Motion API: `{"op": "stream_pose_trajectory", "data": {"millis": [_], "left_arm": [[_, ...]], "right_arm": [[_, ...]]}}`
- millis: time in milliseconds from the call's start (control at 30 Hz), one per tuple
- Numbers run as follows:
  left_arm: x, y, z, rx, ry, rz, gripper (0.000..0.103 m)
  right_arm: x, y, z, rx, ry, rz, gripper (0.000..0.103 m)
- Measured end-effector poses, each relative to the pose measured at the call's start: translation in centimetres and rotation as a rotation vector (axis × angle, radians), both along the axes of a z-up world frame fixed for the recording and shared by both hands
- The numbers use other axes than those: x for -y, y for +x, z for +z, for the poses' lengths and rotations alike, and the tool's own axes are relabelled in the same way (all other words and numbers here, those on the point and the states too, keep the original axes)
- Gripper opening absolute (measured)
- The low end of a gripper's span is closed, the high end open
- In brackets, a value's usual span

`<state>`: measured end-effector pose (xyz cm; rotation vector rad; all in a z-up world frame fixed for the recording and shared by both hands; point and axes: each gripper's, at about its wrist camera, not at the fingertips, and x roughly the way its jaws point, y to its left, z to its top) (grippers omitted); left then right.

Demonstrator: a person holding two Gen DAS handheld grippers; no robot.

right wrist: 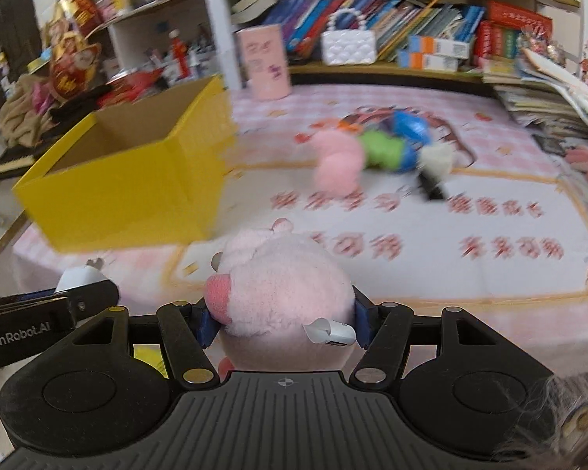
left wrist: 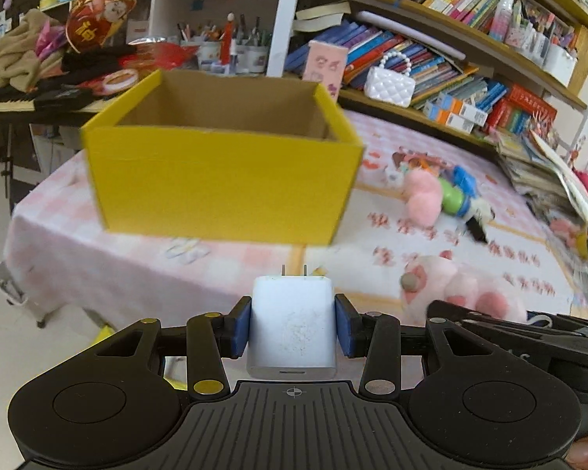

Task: Organize objects
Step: 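Carry the pig and the charger over the yellow box with both tools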

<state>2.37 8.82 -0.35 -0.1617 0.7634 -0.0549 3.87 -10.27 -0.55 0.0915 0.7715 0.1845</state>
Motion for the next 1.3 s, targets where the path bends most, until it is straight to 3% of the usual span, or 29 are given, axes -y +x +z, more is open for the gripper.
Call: {"op": "stream_pose_trajectory", "data": {"millis": [400, 967, 1133, 1300], "left_arm": [[-7.8, -4.5, -0.5, -0.012, 0.006, 0.040, 0.042], [-9.4, -3.7, 0.8, 0.074, -0.011, -0.028, 0.042], [-10.3, -2.0, 3.5, 0.151, -0.038, -0.006, 0.042], [-11.2, 1.8, 6.8, 0.259, -0.048, 0.015, 0.042]], "right_arm": [[-8.3, -4.4, -1.4, -0.054, 0.019, 0.018, 0.061], [-11.1, -4.7, 0.1, 0.022, -0.036, 0.031, 0.061], [-11.2, -3.7, 2.4, 0.120, -0.030, 0.041, 0.061], [-11.4, -0.2, 6.2, 0.271, -0.004, 0.030, 0.061]]}}
